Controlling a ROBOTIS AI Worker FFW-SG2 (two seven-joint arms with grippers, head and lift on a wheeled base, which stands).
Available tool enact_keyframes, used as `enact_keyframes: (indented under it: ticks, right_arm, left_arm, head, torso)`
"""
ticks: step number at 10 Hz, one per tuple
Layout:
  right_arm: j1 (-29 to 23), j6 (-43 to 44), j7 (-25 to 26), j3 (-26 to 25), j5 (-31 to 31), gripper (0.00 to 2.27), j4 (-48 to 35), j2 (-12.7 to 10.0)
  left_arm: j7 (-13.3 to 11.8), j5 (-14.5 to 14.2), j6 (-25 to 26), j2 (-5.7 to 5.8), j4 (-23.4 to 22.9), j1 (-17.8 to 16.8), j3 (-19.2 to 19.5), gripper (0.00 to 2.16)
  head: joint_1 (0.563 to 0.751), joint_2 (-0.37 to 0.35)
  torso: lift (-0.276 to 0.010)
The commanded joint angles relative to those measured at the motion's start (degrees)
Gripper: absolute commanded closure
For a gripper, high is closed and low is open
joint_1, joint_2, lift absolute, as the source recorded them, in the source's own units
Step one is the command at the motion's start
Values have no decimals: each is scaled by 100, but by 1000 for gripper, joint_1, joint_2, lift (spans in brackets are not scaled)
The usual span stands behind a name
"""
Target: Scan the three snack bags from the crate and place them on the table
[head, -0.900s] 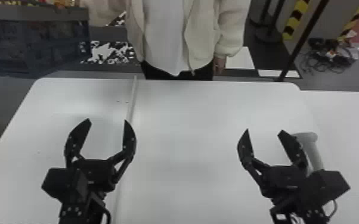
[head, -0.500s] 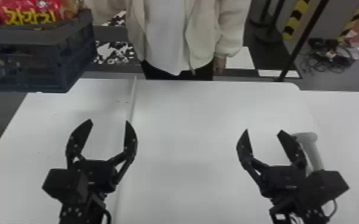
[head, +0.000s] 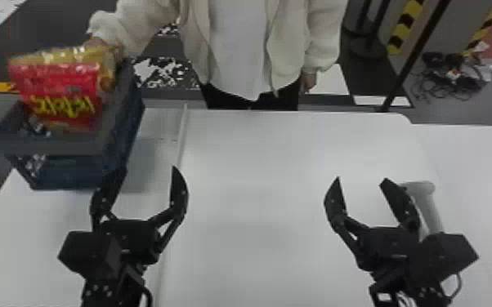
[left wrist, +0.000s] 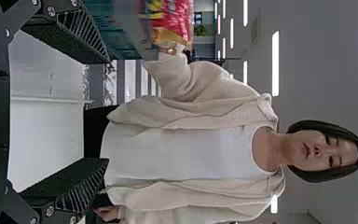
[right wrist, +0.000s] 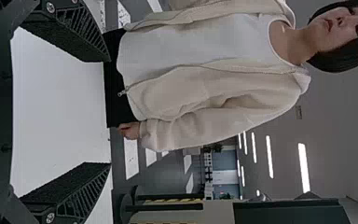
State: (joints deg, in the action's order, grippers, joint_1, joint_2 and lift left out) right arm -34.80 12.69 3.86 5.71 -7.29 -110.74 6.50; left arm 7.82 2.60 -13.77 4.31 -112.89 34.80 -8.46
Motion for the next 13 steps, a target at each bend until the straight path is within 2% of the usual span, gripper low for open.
enact_keyframes:
  ticks: [1,8,11,13]
  right_arm:
    - [0,0,0,0,0,90,8,0]
    - [0,0,0,0,0,90,61,-9]
    - [9,0,0,-9,-9,90,122,-9]
    - [17,0,0,-9,-18,90,140,-9]
  left_arm:
    - [0,3,-15,0,4,-8,3,144]
    - [27,-32,-15,0,4,-8,99,140]
    - [-70,-181,-15,0,-163,36,556,137]
    - [-395,-366,2,0,-286,80,961,137]
  head:
    - [695,-38]
    - [695,-36]
    - [695,-8]
    - [695,31]
  torso:
    - [-62]
    - [-62]
    - [-62]
    - [-62]
